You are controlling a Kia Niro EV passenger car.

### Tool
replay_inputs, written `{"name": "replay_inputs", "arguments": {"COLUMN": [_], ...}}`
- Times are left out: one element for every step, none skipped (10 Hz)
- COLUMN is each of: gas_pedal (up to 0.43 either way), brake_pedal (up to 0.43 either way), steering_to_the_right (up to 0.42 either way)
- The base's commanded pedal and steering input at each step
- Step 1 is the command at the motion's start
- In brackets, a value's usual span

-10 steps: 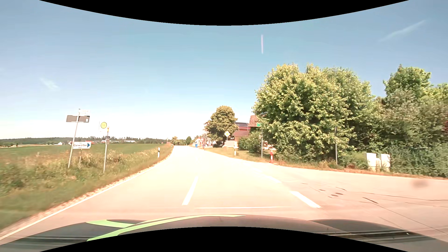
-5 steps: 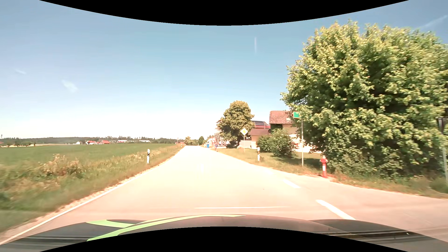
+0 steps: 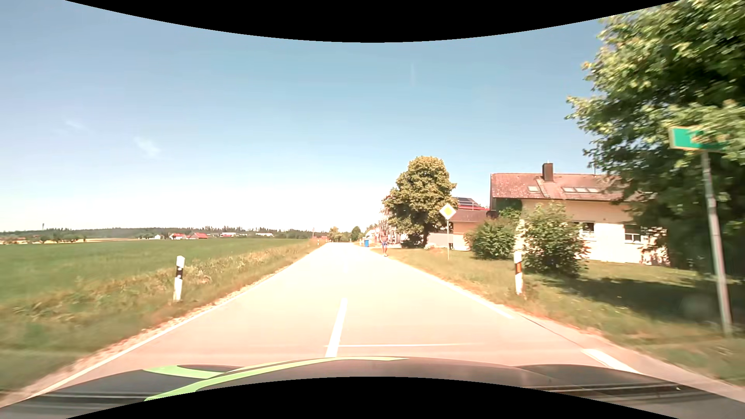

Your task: Follow the waypoints while adhering to traffic rules and regulations

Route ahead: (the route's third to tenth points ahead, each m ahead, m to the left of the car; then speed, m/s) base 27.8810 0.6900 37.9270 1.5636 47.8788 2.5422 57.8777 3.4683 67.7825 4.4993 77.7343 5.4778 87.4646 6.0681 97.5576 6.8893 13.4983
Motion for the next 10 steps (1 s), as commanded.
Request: {"name": "replay_inputs", "arguments": {"gas_pedal": [0.157, 0.157, 0.157, 0.157, 0.157, 0.157, 0.157, 0.157, 0.157, 0.157], "brake_pedal": [0.000, 0.000, 0.000, 0.000, 0.000, 0.000, 0.000, 0.000, 0.000, 0.000], "steering_to_the_right": [-0.040, -0.037, -0.035, -0.031, -0.028, -0.025, -0.021, -0.018, -0.014, -0.012]}}
